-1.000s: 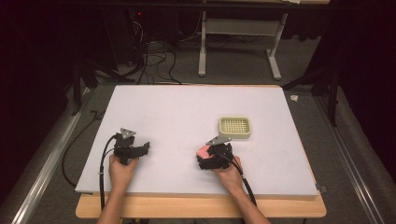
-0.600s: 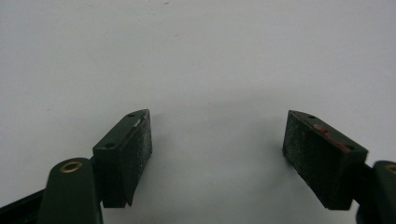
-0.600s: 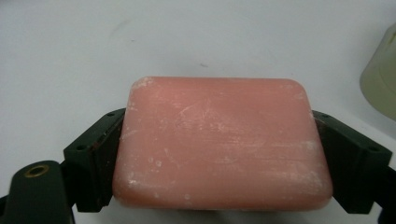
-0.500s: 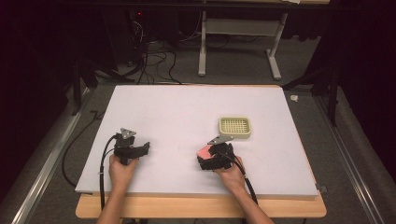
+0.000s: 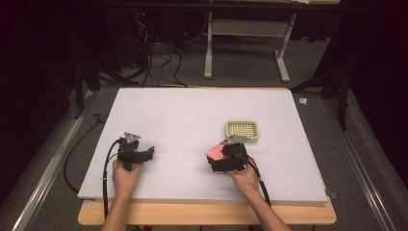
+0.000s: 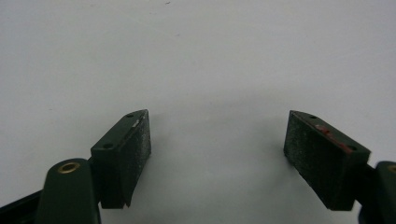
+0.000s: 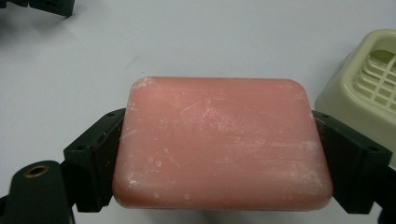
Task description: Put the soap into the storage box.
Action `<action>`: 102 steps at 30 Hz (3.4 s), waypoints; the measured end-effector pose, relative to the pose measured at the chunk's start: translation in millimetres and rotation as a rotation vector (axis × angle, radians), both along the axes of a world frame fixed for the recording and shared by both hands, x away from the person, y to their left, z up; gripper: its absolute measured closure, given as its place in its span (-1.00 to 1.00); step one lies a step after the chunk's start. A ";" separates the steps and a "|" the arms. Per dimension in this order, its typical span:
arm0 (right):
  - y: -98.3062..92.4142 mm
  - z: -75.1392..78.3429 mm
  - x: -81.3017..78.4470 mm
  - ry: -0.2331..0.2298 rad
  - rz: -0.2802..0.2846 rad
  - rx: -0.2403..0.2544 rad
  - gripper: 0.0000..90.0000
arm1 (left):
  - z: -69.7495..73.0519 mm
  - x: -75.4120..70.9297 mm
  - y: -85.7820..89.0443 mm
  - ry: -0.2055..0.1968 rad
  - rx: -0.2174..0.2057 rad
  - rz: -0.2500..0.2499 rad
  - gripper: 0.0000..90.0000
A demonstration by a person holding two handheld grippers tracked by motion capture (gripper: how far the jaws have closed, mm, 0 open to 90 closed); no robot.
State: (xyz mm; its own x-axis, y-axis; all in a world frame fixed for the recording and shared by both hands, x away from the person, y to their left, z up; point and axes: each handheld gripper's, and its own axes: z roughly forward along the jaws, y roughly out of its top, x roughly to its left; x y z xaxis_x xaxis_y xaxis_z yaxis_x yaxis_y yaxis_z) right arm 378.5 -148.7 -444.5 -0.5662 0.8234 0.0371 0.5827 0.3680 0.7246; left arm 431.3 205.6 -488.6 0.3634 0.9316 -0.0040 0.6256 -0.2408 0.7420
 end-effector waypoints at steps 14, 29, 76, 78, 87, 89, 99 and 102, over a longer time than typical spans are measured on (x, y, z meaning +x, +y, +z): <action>-29.3 0.0 -13.9 -0.010 -0.054 0.009 -0.70 | 0.2 -0.6 -1.0 -0.006 0.008 -0.001 -0.46; -52.6 4.7 -9.9 -0.029 -0.107 0.052 -0.70 | 0.1 -0.8 -1.3 -0.006 0.009 -0.001 -0.45; -83.2 22.7 36.6 -0.028 -0.203 0.065 -0.70 | 0.0 0.0 -0.2 0.000 -0.001 0.001 -0.47; -83.2 23.0 39.4 -0.023 -0.207 0.065 -0.70 | 0.0 -0.1 -0.3 0.000 -0.001 0.002 -0.47; -79.8 23.3 53.0 -0.002 -0.226 0.045 -0.70 | -0.1 0.0 -0.1 0.000 -0.002 0.002 -0.48; -76.9 23.3 58.1 0.006 -0.233 0.034 -0.70 | -0.1 0.1 0.0 0.001 -0.003 0.002 -0.47; -72.5 20.1 69.8 0.030 -0.257 0.023 -0.70 | 0.0 0.1 0.2 0.003 -0.003 0.001 -0.48; -71.3 18.4 75.2 0.039 -0.268 0.016 -0.70 | 0.1 0.1 0.2 0.003 -0.004 0.000 -0.48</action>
State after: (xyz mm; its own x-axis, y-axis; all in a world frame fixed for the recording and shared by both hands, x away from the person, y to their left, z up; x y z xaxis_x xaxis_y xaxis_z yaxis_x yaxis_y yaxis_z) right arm 453.8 -220.0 -426.1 -0.3257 0.9430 0.0687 0.6851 0.1854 0.7044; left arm 431.4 205.8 -488.6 0.3632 0.9317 -0.0092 0.6282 -0.2376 0.7409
